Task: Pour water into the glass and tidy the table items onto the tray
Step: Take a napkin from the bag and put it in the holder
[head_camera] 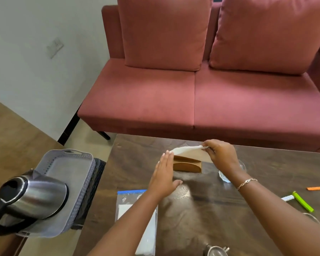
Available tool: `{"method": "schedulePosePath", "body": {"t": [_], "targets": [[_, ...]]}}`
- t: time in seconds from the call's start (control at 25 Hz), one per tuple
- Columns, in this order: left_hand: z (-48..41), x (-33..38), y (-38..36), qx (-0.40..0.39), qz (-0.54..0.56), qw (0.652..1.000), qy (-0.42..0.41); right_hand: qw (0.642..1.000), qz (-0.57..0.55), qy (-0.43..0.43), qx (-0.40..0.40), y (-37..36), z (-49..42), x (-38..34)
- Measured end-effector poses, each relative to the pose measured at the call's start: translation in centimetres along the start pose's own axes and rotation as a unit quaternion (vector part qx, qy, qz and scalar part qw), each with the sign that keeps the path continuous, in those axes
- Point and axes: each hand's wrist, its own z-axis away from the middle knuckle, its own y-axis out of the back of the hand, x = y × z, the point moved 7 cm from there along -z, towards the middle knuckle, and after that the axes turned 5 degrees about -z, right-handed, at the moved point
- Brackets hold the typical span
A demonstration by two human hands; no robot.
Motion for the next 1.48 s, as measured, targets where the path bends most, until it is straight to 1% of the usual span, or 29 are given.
{"method": "schedulePosePath", "body": {"t": [0.08,0.2,0.32,0.56,0.72,0.84,0.96,1.08,1.16,1.28,1.36,1.48], "targets": [[-1.5,-0.9,-1.7,-0.013,0.022,1.000,0.017,0.999,0.022,0.015,-0.019,-2.9,-0.3,1.2],[-3.1,-2.6,-4.1,-0.032,-0.008,0.999,0.020,0.998,0.041,0.030,-0.046,-6.9,-0.5,2.7],[-4.1,-3.6,-5.7,-0.043,-0.017,0.999,0.014,0.997,0.045,0.024,-0.062,-9.9,-0.4,3.9],[-5.3,-4.3,-8.2,-0.073,-0.023,0.997,-0.004,0.992,0.051,-0.001,-0.115,-13.8,0.9,5.7],[-5.9,-3.9,-8.8,-0.062,-0.033,0.997,-0.026,0.987,0.060,-0.019,-0.150,-15.4,1.3,6.3],[-6.2,-3.9,-9.2,-0.073,-0.053,0.995,-0.030,0.982,0.055,-0.038,-0.178,-16.2,1.3,6.7],[-6.0,-3.8,-9.2,-0.087,-0.068,0.993,-0.033,0.977,0.051,-0.070,-0.196,-16.0,1.2,6.8],[-5.2,-3.6,-8.6,-0.094,-0.075,0.992,-0.037,0.983,0.048,-0.060,-0.165,-13.8,1.6,5.9],[-4.4,-3.4,-8.1,-0.093,-0.080,0.992,-0.039,0.984,0.073,-0.050,-0.156,-12.3,2.4,5.3],[-2.8,-2.7,-7.6,-0.097,-0.091,0.990,-0.044,0.976,0.121,-0.064,-0.172,-10.3,4.1,4.5],[-1.8,-2.2,-7.7,-0.098,-0.094,0.990,-0.047,0.972,0.138,-0.069,-0.180,-9.2,5.5,3.7],[-0.1,-0.2,-8.0,-0.116,-0.111,0.984,-0.071,0.971,0.151,-0.082,-0.166,-6.6,8.5,3.0]]}}
